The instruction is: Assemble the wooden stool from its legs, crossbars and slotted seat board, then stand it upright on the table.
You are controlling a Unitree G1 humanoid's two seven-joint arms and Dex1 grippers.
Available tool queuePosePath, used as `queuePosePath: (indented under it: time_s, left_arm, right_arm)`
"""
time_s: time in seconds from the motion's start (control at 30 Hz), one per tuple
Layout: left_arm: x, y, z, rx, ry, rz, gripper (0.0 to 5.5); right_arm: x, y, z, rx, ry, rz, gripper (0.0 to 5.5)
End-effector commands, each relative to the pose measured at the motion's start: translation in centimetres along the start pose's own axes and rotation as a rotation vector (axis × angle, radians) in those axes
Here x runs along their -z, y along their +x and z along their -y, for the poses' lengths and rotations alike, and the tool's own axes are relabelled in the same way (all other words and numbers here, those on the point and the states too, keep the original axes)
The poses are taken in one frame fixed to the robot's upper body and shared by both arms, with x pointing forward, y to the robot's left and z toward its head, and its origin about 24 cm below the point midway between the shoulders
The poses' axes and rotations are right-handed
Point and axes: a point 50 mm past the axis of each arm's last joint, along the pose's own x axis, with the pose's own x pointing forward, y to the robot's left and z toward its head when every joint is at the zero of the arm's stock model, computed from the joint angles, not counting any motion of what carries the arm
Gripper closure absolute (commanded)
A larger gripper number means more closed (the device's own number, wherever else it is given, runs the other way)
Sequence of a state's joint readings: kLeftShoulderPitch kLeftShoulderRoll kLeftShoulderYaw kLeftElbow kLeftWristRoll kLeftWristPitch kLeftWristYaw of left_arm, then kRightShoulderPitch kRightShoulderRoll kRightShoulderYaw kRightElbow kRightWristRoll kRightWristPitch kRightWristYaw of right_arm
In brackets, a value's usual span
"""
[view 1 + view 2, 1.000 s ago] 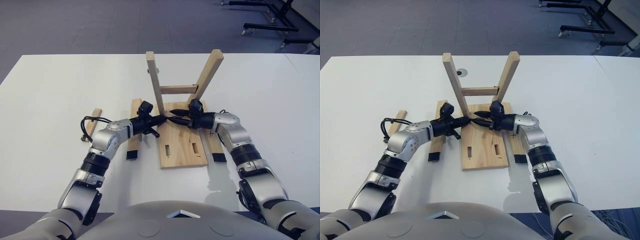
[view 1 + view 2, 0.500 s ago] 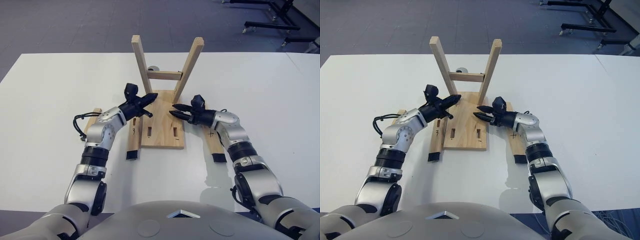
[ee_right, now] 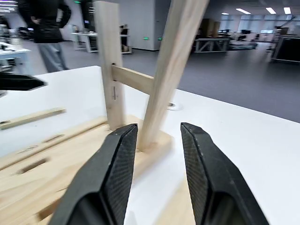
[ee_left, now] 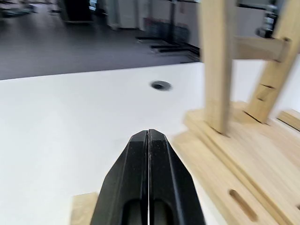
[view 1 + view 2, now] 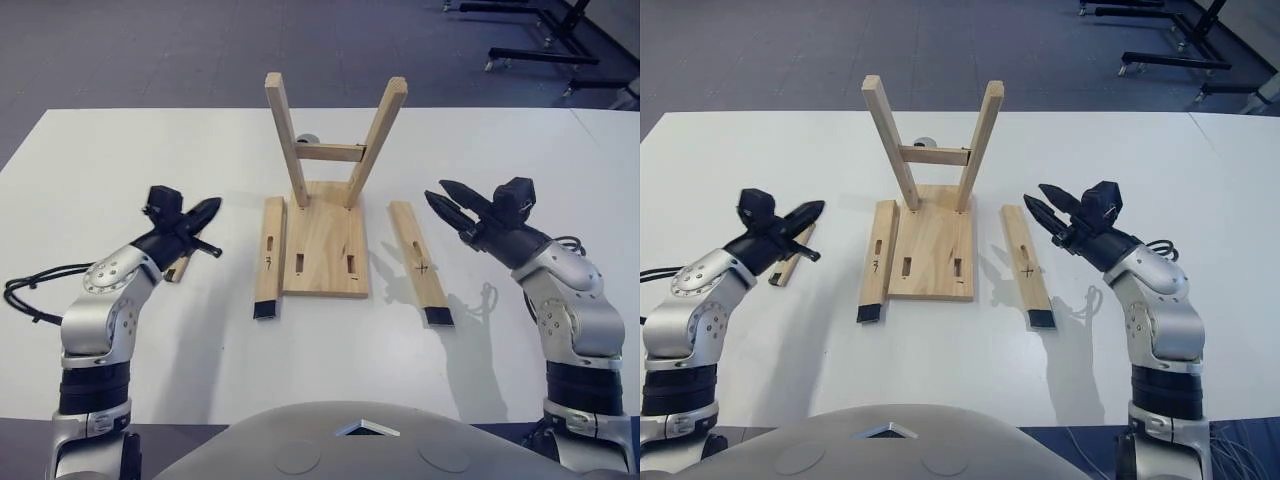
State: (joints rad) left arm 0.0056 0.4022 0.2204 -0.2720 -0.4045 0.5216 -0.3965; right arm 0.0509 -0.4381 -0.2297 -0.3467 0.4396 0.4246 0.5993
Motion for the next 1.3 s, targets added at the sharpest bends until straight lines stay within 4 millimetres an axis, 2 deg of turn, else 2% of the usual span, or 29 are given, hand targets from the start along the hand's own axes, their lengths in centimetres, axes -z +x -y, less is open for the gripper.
queuePosePath:
  time_s: [0.03, 0.1, 0.2, 0.33, 0.47, 0.6, 0.83, 1.0, 1.17, 1.3]
  left_arm:
    - [0.4, -0.2, 2.2, -0.229, -0.126, 0.072, 5.50]
    - [0.9, -0.6, 3.0, -0.300, -0.150, 0.057, 5.50]
    - [1.4, -2.2, 2.6, -0.406, -0.090, 0.021, 5.50]
    - [2.2, -3.6, 2.8, -0.326, -0.079, -0.034, 5.50]
    - [3.6, -4.9, 0.0, -0.324, -0.002, -0.146, 5.50]
    - [5.1, -5.5, -0.7, -0.348, 0.039, -0.216, 4.94]
    - [6.3, -4.9, 0.5, -0.278, -0.064, -0.247, 3.90]
    - [6.3, -4.7, -0.1, -0.288, -0.046, -0.276, 3.15]
    - [5.3, -4.4, -1.2, -0.308, -0.023, -0.267, 2.32]
    - [5.9, -4.6, -1.1, -0.288, -0.019, -0.336, 1.73]
  right_arm:
    - [1.1, -0.8, -3.5, 0.120, 0.067, -0.079, 3.82]
    - [1.3, -1.3, -4.7, 0.138, 0.081, -0.093, 3.82]
    - [1.3, -1.9, -5.0, 0.186, 0.060, -0.079, 3.82]
    - [1.3, -2.5, -5.7, 0.208, 0.051, -0.067, 3.82]
    - [1.0, -2.2, -6.4, 0.204, 0.057, -0.034, 3.82]
    - [1.2, -2.2, -6.8, 0.197, 0.045, -0.030, 3.76]
    - [1.8, -1.6, -7.6, 0.122, -0.017, -0.034, 3.76]
    - [1.9, -1.4, -7.9, 0.103, -0.011, -0.026, 3.76]
    - [2.1, -1.3, -7.8, 0.111, -0.011, -0.024, 3.76]
    - [2.1, -1.2, -7.9, 0.101, 0.000, -0.021, 3.76]
